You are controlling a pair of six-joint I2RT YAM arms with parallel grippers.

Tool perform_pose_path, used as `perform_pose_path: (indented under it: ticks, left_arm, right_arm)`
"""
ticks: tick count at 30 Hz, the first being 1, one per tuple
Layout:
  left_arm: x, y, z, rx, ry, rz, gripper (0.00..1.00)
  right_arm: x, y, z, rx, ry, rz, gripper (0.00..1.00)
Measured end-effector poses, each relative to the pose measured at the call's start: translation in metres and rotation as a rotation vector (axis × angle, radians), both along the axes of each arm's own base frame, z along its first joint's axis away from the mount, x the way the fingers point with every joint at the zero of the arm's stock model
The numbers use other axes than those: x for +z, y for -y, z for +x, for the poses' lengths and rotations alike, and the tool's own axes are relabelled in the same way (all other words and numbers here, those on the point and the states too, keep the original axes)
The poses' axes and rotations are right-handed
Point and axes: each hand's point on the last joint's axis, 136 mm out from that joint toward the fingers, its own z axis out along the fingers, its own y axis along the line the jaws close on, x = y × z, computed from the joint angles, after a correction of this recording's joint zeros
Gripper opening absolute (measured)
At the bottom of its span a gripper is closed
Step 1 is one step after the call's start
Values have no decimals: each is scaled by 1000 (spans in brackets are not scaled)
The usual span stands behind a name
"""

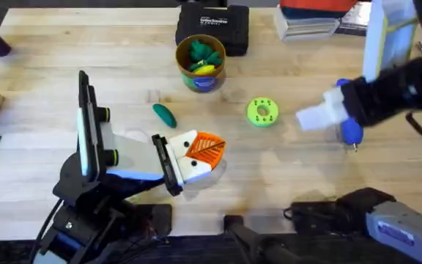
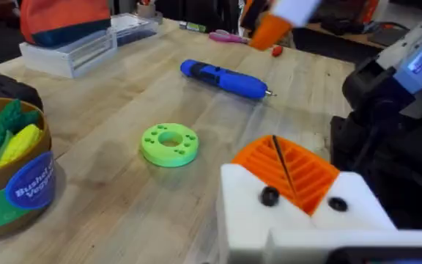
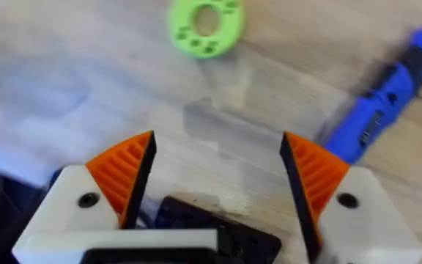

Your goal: Pick up the gripper from the table and insert it into the empty holder that is missing its gripper. Then pick up a screw, insert it into the mounting hole, and use the screwdriver to tighten it. Finally, clean up the table by picking up the vegetable and placing it into the bucket.

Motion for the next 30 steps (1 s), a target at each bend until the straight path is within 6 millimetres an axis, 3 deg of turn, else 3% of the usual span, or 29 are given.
perform_pose_path:
  ticks: [6, 10, 17, 23, 30]
  left_arm:
    - [0, 0, 0, 0, 0, 0, 12]
    - [0, 0, 0, 0, 0, 0, 12]
    - [0, 0, 0, 0, 0, 0, 12]
    - [0, 0, 0, 0, 0, 0, 12]
    - [0, 0, 0, 0, 0, 0, 12]
  right_arm:
    - [-32, 57, 54, -272, -75, -52, 994]
    - [-50, 87, 78, -312, -89, -81, 993]
    - [-85, 132, 92, -198, -159, -165, 993]
    - [-103, 169, 115, -209, -121, -216, 994]
    - [-123, 190, 125, -234, -133, -226, 993]
